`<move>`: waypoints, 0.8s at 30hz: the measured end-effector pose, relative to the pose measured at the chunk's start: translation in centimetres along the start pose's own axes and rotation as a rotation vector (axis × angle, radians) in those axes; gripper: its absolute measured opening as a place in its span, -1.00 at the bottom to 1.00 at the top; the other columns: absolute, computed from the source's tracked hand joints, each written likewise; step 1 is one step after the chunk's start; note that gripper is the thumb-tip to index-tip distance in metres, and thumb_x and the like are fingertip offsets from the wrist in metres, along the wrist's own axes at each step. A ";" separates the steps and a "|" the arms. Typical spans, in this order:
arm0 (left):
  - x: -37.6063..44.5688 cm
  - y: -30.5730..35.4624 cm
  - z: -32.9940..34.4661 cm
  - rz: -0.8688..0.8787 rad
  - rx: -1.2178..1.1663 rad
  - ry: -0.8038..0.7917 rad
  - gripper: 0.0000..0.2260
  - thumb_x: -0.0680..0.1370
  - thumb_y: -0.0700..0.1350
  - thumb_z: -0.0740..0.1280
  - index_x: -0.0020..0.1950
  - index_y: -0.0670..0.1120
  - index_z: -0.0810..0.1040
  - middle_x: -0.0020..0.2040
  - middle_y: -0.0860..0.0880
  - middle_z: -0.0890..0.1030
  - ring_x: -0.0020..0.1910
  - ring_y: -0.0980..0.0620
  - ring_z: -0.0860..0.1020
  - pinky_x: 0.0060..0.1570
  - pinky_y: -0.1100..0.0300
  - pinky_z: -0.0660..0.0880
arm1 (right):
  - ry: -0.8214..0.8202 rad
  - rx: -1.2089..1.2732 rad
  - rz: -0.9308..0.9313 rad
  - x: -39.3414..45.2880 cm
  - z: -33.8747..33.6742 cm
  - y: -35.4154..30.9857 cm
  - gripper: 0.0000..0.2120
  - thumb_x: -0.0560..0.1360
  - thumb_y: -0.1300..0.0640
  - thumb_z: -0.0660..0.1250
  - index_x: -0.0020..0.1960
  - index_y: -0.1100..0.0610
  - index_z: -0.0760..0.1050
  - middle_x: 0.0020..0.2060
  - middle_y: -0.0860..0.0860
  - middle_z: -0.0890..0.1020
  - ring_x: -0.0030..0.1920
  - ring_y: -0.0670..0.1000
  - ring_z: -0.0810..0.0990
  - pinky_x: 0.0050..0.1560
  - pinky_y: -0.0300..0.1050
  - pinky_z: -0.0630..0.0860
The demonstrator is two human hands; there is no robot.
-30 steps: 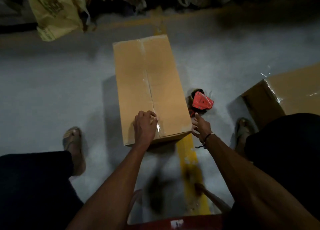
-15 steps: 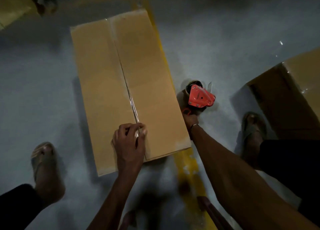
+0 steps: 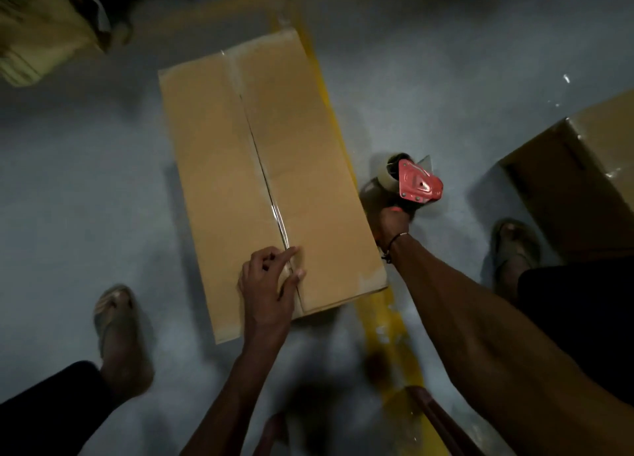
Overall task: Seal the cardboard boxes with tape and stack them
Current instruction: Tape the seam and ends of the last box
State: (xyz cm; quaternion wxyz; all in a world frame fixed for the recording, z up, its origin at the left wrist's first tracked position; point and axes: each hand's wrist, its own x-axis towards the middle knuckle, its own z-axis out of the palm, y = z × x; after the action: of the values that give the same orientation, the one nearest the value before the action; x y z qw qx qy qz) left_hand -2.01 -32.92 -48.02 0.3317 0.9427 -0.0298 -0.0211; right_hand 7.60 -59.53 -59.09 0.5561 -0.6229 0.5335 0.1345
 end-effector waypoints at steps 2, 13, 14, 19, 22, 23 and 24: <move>-0.8 0.5 -0.8 -0.059 0.037 -0.013 -0.64 0.55 0.06 0.46 0.35 0.19 0.59 0.23 0.09 0.43 0.19 0.05 0.39 0.10 0.04 0.30 | 0.079 0.075 -0.013 1.0 -0.9 0.5 -0.57 0.50 0.08 0.24 0.28 0.29 0.51 0.19 0.25 0.62 0.14 0.28 0.63 0.04 0.05 0.58; -6.2 2.4 -4.6 -0.193 0.002 -0.287 -0.24 0.42 -0.14 0.59 0.54 0.09 0.35 0.34 -0.01 0.39 0.27 -0.04 0.43 0.27 0.02 0.46 | 0.097 0.020 -0.356 -19.2 -11.1 -8.2 -0.70 0.29 -0.12 0.43 -0.24 0.13 0.57 -0.29 0.07 0.61 -0.31 0.07 0.51 -0.24 -0.04 0.46; -5.8 2.3 -5.4 -0.205 -0.017 -0.306 -0.32 0.44 -0.17 0.57 0.50 0.05 0.40 0.31 -0.03 0.42 0.26 -0.07 0.48 0.24 0.00 0.50 | 0.033 -0.016 -0.382 -20.2 -11.8 -8.6 -0.68 0.25 -0.15 0.44 -0.27 0.11 0.56 -0.32 0.06 0.62 -0.33 0.06 0.51 -0.26 -0.01 0.46; -3.5 5.2 -12.2 -0.217 -0.106 -0.305 -0.82 0.58 -0.15 0.44 0.18 -0.08 0.62 0.10 -0.03 0.61 0.08 -0.04 0.63 -0.13 0.31 0.42 | -0.415 -0.144 -0.414 -27.6 -14.1 -9.9 -0.69 0.22 -0.20 0.45 -0.28 0.02 0.53 -0.41 0.01 0.43 -0.44 -0.01 0.30 -0.39 -0.08 0.20; -3.7 7.3 -16.6 -0.250 -0.229 -0.248 -0.89 0.65 -0.06 0.36 0.10 -0.04 0.64 0.06 0.03 0.65 0.05 0.03 0.61 -0.02 0.18 0.48 | -0.677 -0.229 -0.395 -30.6 -14.6 -8.7 -0.59 0.27 -0.27 0.35 -0.19 0.09 0.49 -0.37 0.04 0.43 -0.45 0.00 0.30 -0.40 -0.10 0.20; -4.2 7.8 -17.8 -0.285 -0.308 -0.243 -0.87 0.67 -0.04 0.32 0.08 -0.03 0.65 0.06 0.03 0.66 0.06 0.03 0.62 0.00 0.13 0.51 | -0.752 -0.232 -0.400 -31.5 -14.7 -8.1 -0.53 0.30 -0.29 0.33 -0.14 0.12 0.49 -0.35 0.06 0.44 -0.44 0.01 0.30 -0.41 -0.11 0.21; -4.6 8.2 -18.8 -0.346 -0.420 -0.252 -0.85 0.69 -0.05 0.29 0.08 -0.04 0.64 0.09 0.01 0.66 0.07 0.03 0.63 -0.01 0.11 0.53 | -0.818 -0.220 -0.409 -32.3 -14.9 -7.5 -0.49 0.35 -0.32 0.31 -0.08 0.14 0.48 -0.32 0.08 0.45 -0.43 0.01 0.30 -0.41 -0.12 0.22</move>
State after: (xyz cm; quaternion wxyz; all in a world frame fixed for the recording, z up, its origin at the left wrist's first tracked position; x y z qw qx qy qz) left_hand -5.83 -27.31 -28.14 0.5044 0.8345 0.0956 -0.1999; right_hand -5.35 -56.72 -25.25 0.6666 -0.6663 0.1192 0.3122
